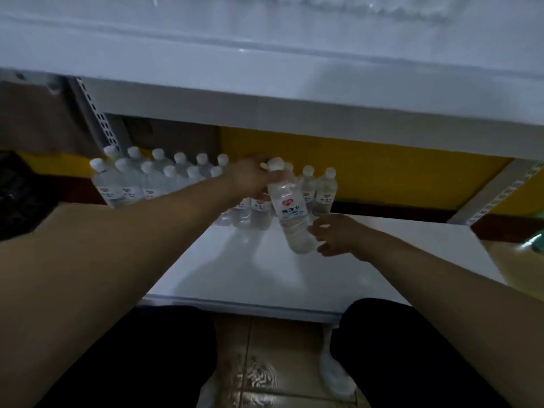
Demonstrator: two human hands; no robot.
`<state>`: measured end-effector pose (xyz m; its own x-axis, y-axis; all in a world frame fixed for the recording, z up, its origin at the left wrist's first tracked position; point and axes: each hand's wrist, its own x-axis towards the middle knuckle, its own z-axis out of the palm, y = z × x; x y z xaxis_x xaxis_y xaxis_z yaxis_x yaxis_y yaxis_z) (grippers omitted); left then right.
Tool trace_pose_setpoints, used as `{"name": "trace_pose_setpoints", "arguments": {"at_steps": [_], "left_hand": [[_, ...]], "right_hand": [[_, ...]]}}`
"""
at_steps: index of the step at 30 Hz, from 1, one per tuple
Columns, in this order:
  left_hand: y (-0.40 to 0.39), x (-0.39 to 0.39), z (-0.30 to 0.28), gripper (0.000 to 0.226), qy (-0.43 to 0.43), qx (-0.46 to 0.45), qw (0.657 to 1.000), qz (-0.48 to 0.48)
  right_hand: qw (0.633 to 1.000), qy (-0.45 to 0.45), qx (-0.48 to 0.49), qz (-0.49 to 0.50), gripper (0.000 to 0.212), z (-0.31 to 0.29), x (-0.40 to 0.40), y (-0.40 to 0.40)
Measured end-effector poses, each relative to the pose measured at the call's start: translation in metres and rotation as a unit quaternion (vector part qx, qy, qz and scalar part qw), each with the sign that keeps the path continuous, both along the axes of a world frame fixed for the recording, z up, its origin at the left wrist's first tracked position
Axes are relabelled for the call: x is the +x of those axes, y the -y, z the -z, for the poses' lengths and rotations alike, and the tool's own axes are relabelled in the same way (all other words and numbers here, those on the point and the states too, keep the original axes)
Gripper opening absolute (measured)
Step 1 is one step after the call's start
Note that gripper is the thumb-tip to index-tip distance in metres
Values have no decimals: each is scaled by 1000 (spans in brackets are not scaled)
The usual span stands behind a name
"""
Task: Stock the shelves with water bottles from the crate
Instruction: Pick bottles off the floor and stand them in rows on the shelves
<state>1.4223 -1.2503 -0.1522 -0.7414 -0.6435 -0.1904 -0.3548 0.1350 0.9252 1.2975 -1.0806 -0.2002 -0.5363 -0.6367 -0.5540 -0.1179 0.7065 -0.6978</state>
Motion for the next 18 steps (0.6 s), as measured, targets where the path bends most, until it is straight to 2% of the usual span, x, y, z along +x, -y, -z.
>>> {"name": "trace_pose_setpoints", "arguments": {"at_steps": [2, 4, 6, 11, 15, 18], "left_hand": [[13, -26, 12, 64, 55, -109, 992, 42], [19, -51, 21, 57, 84, -230, 966, 85], [24, -69, 29, 47, 83, -317, 937, 117], [45, -93, 52, 43, 150, -408, 883, 175], [53, -101, 71, 45, 169, -436, 872, 146], [60, -100, 87, 46, 192, -477, 850, 114]], "right_hand": [[1000, 19, -15, -9, 42, 16, -11, 22], [998, 48, -29, 8, 40, 27, -20, 44], [998, 31, -36, 30, 37, 42, -29, 65], [998, -12, -53, 41, 39, 68, -55, 96], [996, 34, -62, 46, 30, 74, -61, 109], [993, 78, -73, 40, 32, 88, -61, 110]]}}
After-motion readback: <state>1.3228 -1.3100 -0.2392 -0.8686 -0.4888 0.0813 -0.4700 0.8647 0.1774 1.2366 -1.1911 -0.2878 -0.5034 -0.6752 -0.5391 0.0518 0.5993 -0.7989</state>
